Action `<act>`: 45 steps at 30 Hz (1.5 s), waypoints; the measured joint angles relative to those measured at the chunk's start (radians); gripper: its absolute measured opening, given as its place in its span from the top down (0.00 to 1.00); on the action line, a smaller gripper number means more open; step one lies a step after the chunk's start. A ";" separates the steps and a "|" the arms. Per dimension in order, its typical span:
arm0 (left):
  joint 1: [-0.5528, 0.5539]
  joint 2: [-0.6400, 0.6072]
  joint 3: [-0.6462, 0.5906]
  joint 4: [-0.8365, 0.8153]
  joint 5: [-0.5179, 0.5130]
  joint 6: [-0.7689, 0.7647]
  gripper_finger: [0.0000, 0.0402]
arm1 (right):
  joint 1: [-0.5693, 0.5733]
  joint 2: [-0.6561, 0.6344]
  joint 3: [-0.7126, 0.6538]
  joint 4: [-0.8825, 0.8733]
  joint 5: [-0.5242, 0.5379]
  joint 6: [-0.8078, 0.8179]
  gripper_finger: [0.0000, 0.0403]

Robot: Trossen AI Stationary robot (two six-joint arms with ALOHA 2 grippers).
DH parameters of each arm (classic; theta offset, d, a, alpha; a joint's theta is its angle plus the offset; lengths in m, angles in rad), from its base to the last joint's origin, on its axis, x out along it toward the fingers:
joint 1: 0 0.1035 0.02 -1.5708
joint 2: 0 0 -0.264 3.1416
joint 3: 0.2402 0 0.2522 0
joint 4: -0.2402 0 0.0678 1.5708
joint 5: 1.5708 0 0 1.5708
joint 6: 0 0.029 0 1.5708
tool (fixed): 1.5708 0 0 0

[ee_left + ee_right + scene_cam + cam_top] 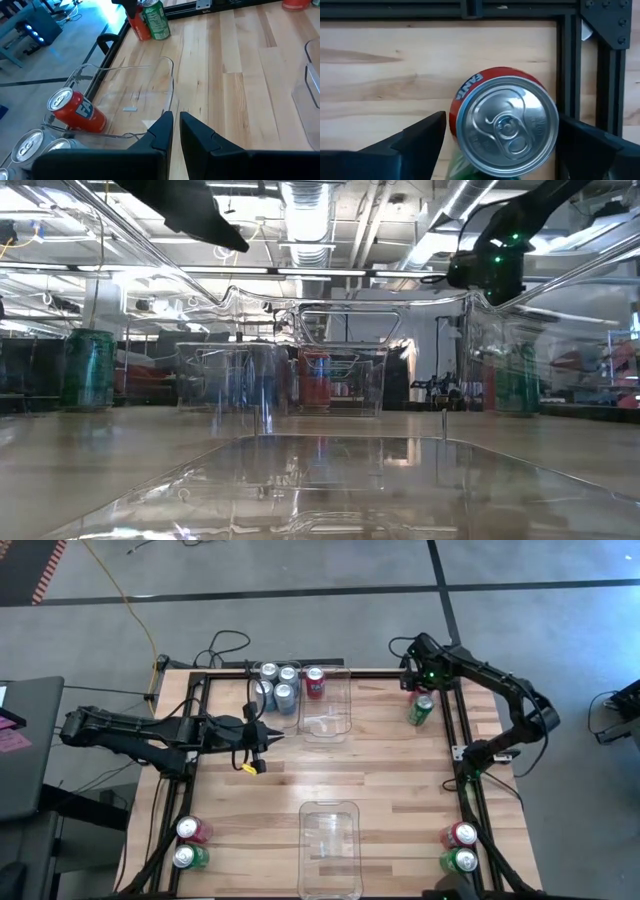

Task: Sort soda cans
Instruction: Put the top left red soda can into the top right transparent bin

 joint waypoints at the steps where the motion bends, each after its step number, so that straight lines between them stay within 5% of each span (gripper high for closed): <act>1: 0.000 0.000 0.000 0.000 0.000 0.001 0.93 | 0.002 0.000 0.000 0.007 0.000 0.000 0.10; 10: 0.000 0.000 0.000 0.002 0.000 0.009 0.93 | 0.066 0.002 0.000 0.109 0.000 -0.017 0.31; 18: 0.000 0.000 0.000 0.002 0.000 0.009 0.93 | 0.173 0.002 0.031 0.096 0.000 -0.035 0.32; 31: 0.000 -0.011 0.000 -0.013 0.000 0.017 0.93 | 0.307 0.002 0.306 0.041 0.003 -0.027 0.33; 45: 0.000 -0.288 0.000 -0.176 0.000 -0.042 0.93 | 0.361 0.045 0.379 0.194 0.001 -0.149 0.33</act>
